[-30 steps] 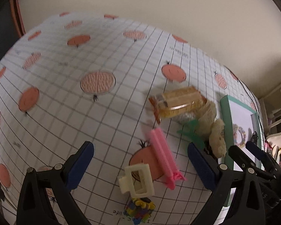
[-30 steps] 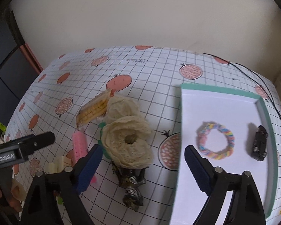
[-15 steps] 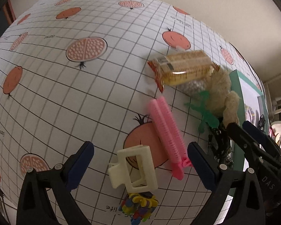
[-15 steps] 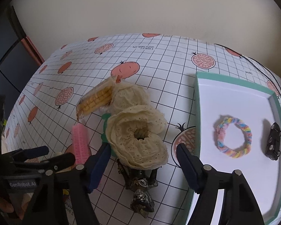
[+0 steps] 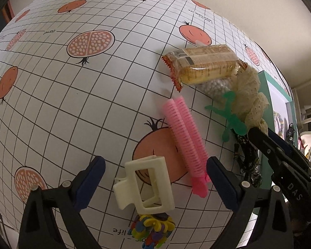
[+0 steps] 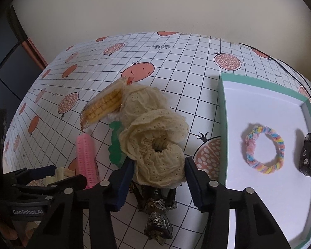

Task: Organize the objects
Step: 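Grasp the cream hair clip with left tool while right tool grasps lace cloth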

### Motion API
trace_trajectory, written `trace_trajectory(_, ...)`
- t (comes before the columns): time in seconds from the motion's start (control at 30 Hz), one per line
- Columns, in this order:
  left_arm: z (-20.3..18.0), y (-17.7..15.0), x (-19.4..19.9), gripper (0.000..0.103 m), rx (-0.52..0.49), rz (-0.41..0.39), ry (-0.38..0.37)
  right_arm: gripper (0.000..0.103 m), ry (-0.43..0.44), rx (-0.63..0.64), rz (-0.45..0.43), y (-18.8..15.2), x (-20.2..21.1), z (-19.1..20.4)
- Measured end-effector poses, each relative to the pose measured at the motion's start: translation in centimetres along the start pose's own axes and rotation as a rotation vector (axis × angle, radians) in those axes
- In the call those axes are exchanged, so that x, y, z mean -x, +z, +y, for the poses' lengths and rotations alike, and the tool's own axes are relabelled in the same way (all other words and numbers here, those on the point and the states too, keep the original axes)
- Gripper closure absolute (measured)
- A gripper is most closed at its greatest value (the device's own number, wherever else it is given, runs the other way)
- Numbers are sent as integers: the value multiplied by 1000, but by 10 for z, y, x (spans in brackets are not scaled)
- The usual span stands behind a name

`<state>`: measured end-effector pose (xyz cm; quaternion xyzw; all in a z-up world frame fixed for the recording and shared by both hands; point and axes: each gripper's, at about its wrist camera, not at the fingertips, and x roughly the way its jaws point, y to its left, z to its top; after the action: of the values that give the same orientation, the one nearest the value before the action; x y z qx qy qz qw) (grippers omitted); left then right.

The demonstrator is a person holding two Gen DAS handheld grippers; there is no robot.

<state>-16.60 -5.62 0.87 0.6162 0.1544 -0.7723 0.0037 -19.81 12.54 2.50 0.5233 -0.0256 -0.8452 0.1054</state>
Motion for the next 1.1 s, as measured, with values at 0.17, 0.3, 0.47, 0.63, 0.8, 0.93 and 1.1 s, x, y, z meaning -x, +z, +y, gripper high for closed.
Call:
trace_trajectory(0.17,0,0,3,15,-6,-8,-15,60,8,-9,0,0,0,-1)
trace_trajectory(0.3,-1,-1,6,23,-8,-10,-33,65,18,-21,-2,0,0,-3)
trace_trajectory(0.47,-2,-1,9,35,-15,-17,-66,71,23,-30,-8,1,1,-5)
trace_trajectory(0.63,-6,2,13,47,-40,-22,-87,78,28,-42,-16,1,3,-7)
trace_trajectory(0.8,-10,-6,14,55,-55,-28,-98,83,33,-41,-28,2,6,-7)
trace_trajectory(0.93,-8,-3,17,59,-69,-38,-95,84,32,-45,-41,2,9,-9)
trace_trajectory(1.1,-10,-2,16,64,-68,-44,-96,84,28,-46,-44,2,10,-11)
